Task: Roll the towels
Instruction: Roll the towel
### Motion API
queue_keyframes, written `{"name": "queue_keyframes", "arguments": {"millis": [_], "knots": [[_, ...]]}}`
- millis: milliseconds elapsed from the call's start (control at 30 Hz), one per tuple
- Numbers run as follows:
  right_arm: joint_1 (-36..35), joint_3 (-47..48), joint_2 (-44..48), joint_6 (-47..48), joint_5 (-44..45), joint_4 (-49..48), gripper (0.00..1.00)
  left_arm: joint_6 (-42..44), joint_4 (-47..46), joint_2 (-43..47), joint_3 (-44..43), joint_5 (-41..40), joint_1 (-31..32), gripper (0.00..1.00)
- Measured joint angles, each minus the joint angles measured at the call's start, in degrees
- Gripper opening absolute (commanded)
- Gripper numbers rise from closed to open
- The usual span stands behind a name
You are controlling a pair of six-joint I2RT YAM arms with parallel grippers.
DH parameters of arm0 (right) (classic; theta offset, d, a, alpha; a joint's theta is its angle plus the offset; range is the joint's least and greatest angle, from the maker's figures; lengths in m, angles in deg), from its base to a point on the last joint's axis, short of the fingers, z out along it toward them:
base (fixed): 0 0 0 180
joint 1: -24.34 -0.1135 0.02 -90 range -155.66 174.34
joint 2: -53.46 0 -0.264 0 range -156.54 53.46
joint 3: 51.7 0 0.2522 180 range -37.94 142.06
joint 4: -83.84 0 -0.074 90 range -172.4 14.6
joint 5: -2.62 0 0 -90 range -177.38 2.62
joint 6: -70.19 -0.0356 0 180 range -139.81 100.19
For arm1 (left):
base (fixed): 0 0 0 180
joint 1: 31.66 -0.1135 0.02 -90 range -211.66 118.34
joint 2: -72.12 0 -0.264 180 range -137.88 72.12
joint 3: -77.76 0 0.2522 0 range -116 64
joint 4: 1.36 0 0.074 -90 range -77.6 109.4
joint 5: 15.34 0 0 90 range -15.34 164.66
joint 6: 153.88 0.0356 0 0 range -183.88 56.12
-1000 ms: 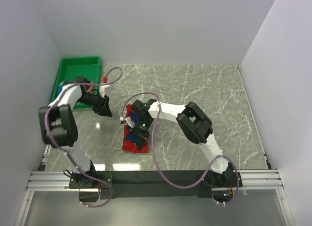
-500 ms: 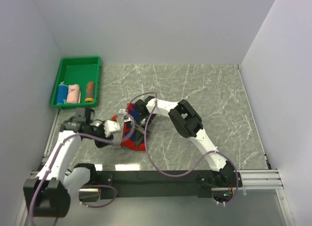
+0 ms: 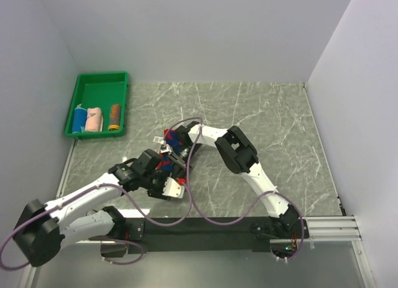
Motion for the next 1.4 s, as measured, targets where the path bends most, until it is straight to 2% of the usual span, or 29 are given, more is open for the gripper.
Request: {"name": "queue_keyframes", "arguments": {"millis": [200,333,367,400,500,533,700,833,933,1133,1233,1400], "knots": [[0.4,0.0,0.0,-0.5,-0.1,-0.5,0.00,-2.7,-9.5,-6.1,4.1,-7.1,1.5,0.59],[0.6,-0.1,0.0,-0.7,-0.3,-1.0,0.00,-3.1,-13.7,-6.6,6.1,-9.6,1.8,0.54],[0.6,-0.1,0.0,-0.8,-0.3,-1.0,0.00,-3.1,-14.3,-6.7,6.3,-10.0,1.9,0.51],[0.7,-0.1,0.0,-0.8,-0.4,-1.1,0.00,-3.3,-14.5,-6.8,6.3,-10.2,1.9,0.43],[0.7,-0.4,0.0,-0.7,-0.7,-1.4,0.03,-4.0,-15.3,-7.3,6.1,-11.0,1.8,0.27],[0.8,-0.7,0.0,-0.6,-1.0,-1.5,0.09,-4.5,-15.2,-7.9,5.7,-11.1,1.7,0.25],[1.7,-2.6,0.5,-0.7,-3.1,-3.6,0.27,-5.2,-12.2,-12.2,1.9,-7.2,-2.1,0.09],[3.8,-4.6,1.9,-1.8,-3.2,-4.6,0.50,-4.5,-7.1,-17.8,-3.2,-3.0,-5.4,0.01],[6.1,-4.8,3.2,-1.9,-1.7,-4.7,0.55,-3.7,-3.7,-21.2,-6.2,-0.3,-8.1,0.01],[10.5,-7.0,7.5,-3.4,4.0,-7.4,0.58,-1.1,2.2,-26.1,-10.7,3.9,-12.3,0.01],[13.1,-12.4,13.4,-6.4,7.9,-13.2,0.59,0.2,5.1,-28.6,-12.9,5.7,-13.8,0.01],[17.6,-23.7,29.1,-9.9,16.5,-23.1,0.61,0.6,11.1,-35.3,-18.8,9.5,-16.5,0.01]]}}
